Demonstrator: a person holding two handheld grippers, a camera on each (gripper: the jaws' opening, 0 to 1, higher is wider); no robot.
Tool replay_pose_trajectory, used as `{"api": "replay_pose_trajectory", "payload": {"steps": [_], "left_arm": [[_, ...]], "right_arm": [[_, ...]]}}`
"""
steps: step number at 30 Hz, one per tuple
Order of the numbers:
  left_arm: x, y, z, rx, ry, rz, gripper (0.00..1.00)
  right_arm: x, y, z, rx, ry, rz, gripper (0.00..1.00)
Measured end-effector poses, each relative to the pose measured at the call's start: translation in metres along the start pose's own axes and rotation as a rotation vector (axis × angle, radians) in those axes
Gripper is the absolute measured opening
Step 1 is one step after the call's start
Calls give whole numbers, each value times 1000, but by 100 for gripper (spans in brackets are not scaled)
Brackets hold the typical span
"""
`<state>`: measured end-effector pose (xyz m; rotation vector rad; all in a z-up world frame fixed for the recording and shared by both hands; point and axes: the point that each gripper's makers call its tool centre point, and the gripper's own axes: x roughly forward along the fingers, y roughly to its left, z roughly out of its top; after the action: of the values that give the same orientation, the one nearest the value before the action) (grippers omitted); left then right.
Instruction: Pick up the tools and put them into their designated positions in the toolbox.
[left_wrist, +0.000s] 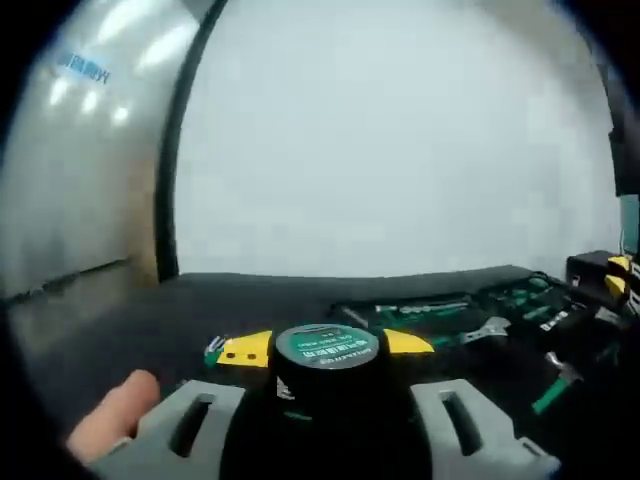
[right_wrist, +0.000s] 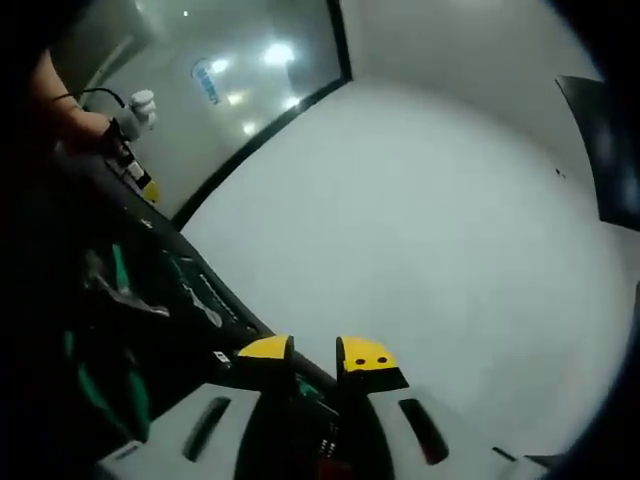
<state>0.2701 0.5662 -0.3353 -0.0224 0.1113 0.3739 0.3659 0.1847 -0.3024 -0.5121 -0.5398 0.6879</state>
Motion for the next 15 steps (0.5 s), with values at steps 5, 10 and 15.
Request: {"api": "replay_pose_trajectory", "payload": {"steps": [5,10,15], "left_arm": [[3,-26,-17,20,54,1,34],[9,-57,-31,1,124,-23,33],[5,-99,-31,-7,134,-89,33]], "right_arm": [[0,4,1,-34,-3,6,16],[-1,2,1,-24,-2,5,16],[-1,3,0,-29,-3,8,16]]}}
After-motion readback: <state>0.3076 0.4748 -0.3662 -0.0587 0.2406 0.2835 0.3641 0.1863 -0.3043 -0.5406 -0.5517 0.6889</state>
